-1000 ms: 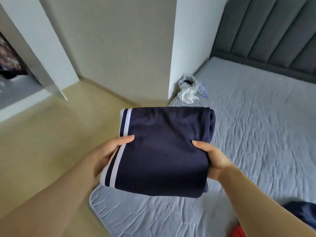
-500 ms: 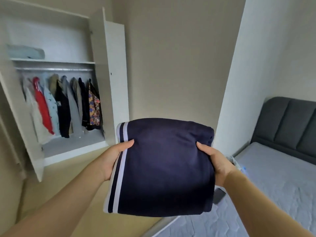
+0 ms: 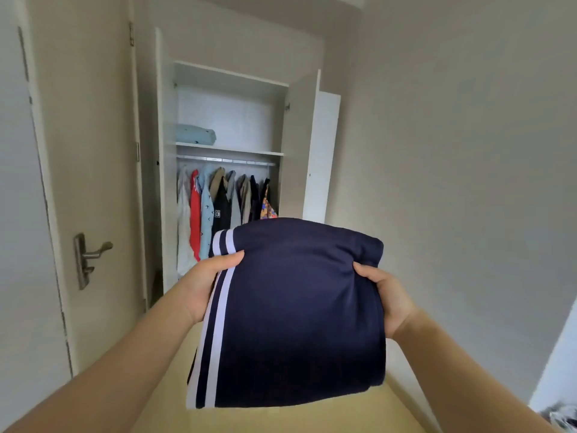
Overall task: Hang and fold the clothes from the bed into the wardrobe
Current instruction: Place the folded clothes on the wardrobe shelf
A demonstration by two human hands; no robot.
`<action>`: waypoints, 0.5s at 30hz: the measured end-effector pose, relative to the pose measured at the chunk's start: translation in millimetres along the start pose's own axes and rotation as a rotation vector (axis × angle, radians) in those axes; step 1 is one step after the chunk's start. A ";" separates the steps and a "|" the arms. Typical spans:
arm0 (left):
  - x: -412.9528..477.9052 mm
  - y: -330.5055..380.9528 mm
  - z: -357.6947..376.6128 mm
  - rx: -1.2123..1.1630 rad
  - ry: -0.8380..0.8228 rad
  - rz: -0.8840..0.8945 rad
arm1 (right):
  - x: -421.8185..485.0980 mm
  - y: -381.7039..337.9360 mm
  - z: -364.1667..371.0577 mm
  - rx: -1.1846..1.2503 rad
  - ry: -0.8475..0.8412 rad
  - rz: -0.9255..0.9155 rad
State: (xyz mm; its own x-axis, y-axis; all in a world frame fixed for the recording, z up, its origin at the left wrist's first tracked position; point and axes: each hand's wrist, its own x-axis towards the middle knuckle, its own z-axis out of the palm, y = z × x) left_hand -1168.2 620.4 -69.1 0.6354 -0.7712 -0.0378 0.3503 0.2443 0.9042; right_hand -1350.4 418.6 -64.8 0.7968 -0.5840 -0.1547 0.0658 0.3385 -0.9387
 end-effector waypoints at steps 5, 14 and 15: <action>40.4 37.6 -76.4 -0.056 0.094 0.052 | 81.5 13.9 77.0 0.003 -0.039 0.024; 110.6 59.5 -160.8 0.124 0.075 -0.136 | 195.2 -3.1 154.8 -0.004 0.022 0.061; 122.5 64.5 -163.6 0.131 0.117 -0.135 | 208.0 -2.3 158.8 0.033 -0.005 0.091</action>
State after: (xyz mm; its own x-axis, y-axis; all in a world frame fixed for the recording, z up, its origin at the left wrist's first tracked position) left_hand -955.2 637.8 -85.0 0.6670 -0.7164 -0.2048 0.3503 0.0589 0.9348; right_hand -1089.4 413.5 -45.9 0.8036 -0.5458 -0.2376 0.0122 0.4141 -0.9101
